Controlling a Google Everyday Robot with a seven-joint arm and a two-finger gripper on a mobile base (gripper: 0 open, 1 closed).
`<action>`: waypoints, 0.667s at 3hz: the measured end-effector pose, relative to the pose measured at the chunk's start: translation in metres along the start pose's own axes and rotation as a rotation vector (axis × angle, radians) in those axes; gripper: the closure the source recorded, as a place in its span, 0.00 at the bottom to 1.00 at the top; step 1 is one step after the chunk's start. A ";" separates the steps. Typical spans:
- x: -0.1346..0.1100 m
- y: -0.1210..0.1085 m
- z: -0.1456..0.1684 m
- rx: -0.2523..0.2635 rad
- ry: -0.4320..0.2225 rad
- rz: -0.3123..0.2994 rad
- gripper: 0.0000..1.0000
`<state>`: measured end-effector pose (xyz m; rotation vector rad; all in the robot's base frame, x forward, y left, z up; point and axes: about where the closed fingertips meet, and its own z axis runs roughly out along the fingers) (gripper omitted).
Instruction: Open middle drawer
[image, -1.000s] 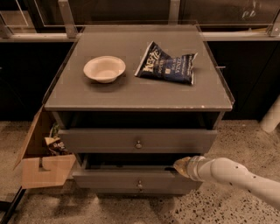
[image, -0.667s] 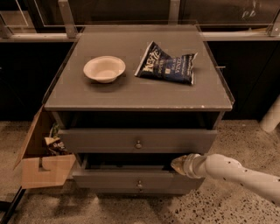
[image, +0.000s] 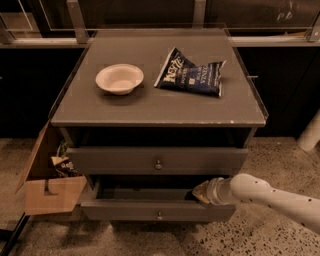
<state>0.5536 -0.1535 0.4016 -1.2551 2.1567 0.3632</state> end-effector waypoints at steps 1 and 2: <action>0.022 0.019 -0.006 -0.057 0.009 0.045 1.00; 0.021 0.020 -0.009 -0.063 0.010 0.051 1.00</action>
Offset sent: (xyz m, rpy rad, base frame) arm -0.1401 -0.0526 -0.0248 0.1920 0.2429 -0.0752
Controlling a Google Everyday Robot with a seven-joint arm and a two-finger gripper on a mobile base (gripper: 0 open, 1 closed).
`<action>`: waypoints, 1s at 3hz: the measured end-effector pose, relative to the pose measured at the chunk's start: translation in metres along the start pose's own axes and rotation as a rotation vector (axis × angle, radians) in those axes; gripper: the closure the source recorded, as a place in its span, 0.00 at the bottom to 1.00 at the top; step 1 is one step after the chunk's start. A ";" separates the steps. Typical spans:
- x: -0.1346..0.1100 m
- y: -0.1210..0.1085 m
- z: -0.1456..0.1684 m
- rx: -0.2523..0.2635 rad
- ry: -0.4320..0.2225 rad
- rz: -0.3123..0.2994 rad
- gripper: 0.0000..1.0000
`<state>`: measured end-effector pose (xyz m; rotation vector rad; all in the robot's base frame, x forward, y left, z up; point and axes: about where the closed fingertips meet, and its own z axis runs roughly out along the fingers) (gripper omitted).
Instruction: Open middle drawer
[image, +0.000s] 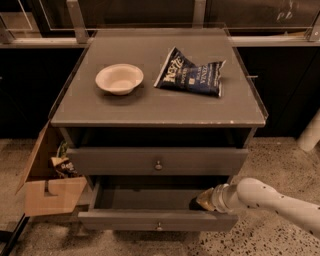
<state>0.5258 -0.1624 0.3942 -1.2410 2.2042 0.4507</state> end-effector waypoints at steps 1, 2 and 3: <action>0.021 0.021 -0.008 -0.043 -0.013 0.047 0.86; 0.022 0.027 -0.014 -0.058 -0.017 0.061 0.62; 0.041 0.056 -0.020 -0.121 -0.034 0.105 0.38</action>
Offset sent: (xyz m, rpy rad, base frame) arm -0.1318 -0.0369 -0.0211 0.1923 0.2143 -0.0377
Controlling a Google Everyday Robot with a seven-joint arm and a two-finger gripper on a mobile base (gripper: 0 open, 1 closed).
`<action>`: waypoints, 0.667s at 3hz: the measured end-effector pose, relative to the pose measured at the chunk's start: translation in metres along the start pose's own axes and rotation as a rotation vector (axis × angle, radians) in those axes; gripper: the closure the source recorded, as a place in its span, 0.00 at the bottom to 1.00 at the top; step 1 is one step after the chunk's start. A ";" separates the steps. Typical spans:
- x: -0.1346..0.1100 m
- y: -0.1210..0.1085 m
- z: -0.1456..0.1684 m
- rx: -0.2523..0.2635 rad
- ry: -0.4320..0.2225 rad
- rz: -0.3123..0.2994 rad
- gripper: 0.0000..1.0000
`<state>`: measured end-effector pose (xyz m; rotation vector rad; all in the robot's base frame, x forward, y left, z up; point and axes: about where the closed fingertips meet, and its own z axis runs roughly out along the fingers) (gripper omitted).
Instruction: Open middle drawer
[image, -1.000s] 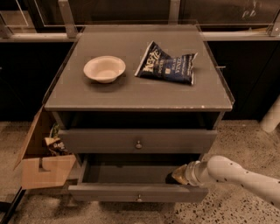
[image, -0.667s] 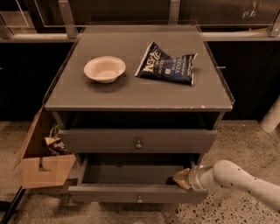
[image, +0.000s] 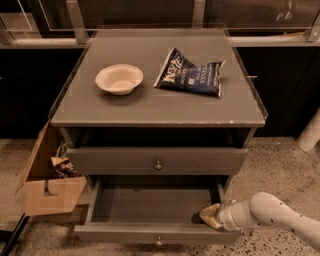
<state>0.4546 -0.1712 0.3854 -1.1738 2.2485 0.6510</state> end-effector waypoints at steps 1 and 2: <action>-0.004 0.002 -0.005 0.000 -0.007 -0.001 0.08; -0.007 0.008 -0.019 0.000 -0.044 -0.005 0.00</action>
Offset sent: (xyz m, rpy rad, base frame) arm -0.0322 -0.0164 0.0556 0.1097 -0.0851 -0.0160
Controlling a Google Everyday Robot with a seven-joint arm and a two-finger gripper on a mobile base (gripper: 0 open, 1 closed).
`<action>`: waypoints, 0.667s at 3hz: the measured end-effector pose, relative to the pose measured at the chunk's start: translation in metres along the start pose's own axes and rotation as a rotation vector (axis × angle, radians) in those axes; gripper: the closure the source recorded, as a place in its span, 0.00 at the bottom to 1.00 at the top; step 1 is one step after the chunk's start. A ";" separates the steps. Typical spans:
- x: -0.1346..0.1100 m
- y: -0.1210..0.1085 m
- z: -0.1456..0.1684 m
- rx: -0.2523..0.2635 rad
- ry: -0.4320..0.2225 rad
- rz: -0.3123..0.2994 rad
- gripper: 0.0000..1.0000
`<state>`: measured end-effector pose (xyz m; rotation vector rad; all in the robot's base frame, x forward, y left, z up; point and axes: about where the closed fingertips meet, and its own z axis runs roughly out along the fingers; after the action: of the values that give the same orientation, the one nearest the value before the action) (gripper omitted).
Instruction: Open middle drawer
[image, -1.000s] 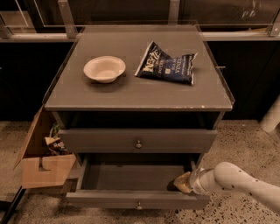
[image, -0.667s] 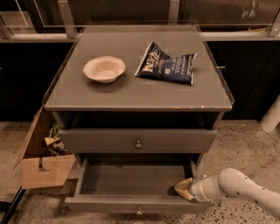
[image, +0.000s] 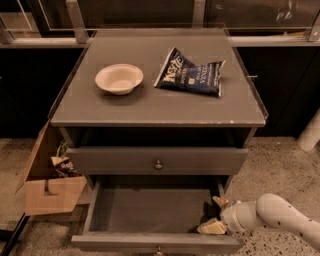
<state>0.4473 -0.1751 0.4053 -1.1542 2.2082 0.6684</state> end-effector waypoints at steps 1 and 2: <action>-0.001 -0.002 0.000 0.000 0.000 0.000 0.00; -0.027 -0.002 -0.028 0.041 -0.097 -0.001 0.00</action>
Offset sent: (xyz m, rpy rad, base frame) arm 0.0253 -0.0174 0.1284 0.1751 -0.2354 -0.1155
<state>0.4547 -0.1790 0.4433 -1.0791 2.1303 0.6622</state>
